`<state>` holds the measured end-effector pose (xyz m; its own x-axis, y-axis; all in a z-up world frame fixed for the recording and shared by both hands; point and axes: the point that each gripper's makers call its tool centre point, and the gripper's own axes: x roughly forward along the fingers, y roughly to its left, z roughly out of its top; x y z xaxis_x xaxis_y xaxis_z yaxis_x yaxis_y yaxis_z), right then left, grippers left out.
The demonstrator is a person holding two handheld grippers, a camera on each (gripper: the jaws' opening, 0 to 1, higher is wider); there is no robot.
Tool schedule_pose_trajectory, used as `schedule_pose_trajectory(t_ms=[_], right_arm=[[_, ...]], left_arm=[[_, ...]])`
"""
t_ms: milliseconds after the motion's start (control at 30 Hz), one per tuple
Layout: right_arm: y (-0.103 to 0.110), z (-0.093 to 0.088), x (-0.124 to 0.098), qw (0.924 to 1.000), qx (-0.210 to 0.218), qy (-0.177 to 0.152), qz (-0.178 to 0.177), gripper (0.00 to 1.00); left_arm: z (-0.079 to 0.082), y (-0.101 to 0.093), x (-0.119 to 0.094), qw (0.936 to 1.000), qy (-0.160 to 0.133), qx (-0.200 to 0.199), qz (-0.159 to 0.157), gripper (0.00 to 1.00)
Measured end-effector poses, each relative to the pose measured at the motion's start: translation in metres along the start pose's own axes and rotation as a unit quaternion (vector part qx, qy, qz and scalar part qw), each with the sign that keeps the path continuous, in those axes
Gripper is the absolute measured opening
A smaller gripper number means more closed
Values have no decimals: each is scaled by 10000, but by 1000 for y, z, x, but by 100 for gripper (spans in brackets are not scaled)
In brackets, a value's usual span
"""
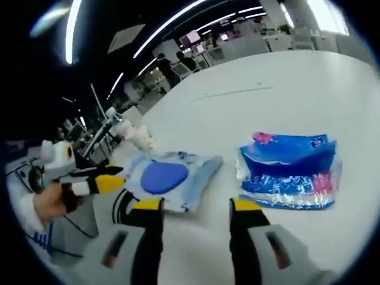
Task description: Arrange the tabletop items into an orderly group along one side of the table until the central work area is clear of visible clutter.
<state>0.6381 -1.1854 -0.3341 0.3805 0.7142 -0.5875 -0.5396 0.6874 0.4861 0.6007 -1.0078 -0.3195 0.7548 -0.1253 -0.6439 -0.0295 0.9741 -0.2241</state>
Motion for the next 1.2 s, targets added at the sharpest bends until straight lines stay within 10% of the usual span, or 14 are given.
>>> schedule_pose_trajectory(t_ms=[767,1200], right_arm=[[3,-6,23,9995,-147,294,6,2],[2,24,7,9963,-782,-286,-192,0]], left_arm=[[-19,18,12,9977,276,-592,178,1],[12,1,19,9994,-55,268,194,0]])
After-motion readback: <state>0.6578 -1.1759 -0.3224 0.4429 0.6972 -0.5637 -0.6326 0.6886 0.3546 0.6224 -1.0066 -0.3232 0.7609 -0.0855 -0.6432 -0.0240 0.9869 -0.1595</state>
